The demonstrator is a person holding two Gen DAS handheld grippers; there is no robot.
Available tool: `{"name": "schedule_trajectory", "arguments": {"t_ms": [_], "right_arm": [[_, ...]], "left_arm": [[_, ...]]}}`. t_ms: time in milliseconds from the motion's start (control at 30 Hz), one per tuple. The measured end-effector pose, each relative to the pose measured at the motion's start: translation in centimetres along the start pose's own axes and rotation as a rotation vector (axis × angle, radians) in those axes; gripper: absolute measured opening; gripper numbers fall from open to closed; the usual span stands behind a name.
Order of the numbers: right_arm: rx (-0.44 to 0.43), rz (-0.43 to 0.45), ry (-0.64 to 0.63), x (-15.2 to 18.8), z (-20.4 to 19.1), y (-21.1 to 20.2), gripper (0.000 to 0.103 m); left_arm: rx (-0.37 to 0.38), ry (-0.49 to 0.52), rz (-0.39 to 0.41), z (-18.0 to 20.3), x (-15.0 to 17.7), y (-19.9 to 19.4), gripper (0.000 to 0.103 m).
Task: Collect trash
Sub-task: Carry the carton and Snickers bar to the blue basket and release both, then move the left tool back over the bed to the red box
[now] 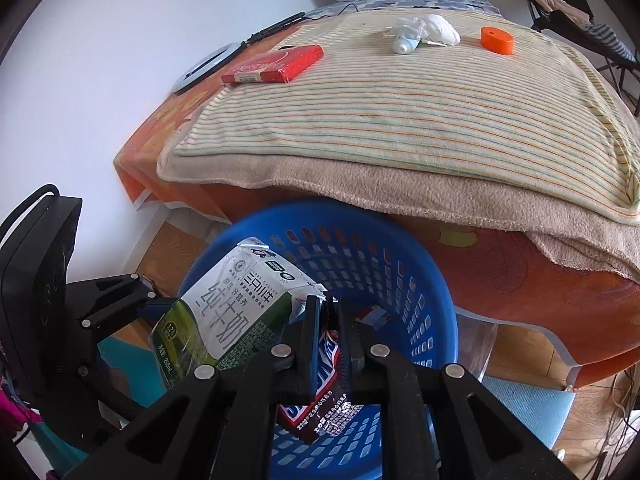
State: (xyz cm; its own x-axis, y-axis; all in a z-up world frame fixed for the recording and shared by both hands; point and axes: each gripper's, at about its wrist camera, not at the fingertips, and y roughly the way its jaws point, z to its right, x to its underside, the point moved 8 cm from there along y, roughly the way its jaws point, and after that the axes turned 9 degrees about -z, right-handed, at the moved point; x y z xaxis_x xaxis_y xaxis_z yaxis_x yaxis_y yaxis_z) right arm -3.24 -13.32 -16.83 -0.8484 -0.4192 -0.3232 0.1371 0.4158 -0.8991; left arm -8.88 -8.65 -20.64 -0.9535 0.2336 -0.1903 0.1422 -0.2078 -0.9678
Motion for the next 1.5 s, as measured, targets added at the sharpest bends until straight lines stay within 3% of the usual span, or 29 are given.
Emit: {"name": "schedule_trajectory", "arguments": {"t_ms": [133,400,567,733,933,1133,1333,1500], "right_arm": [[-0.027,-0.016,0.022,0.0,0.1,0.5,0.021],[-0.022,-0.025,0.033,0.0,0.5,0.8,0.023],[-0.013,-0.015,0.046,-0.1,0.9,0.4,0.032],[0.014,0.008,0.068,-0.4,1.8,-0.4,0.064],[0.035,0.033,0.100,-1.1,2.9,-1.4,0.080],[0.039,0.055,0.127,-2.5,3.7,-2.5,0.084],[0.044,0.094,0.142,-4.4,4.3,-3.9,0.088],[0.053,0.120,0.148,-6.5,5.1,-4.9,0.091]], "left_arm": [[0.006,0.005,0.012,0.2,-0.3,-0.2,0.082],[0.017,-0.006,0.020,-0.1,-0.5,-0.5,0.082],[0.017,-0.022,0.029,-0.6,-0.7,-0.8,0.082],[0.017,-0.052,0.039,-1.4,-1.2,-1.4,0.082],[0.013,-0.104,0.062,-2.9,-2.1,-2.5,0.082],[0.034,-0.202,0.111,-5.7,-4.0,-5.0,0.082],[0.001,-0.279,0.169,-9.5,-7.0,-7.8,0.082],[0.035,-0.392,0.209,-13.2,-9.7,-9.4,0.082]]}}
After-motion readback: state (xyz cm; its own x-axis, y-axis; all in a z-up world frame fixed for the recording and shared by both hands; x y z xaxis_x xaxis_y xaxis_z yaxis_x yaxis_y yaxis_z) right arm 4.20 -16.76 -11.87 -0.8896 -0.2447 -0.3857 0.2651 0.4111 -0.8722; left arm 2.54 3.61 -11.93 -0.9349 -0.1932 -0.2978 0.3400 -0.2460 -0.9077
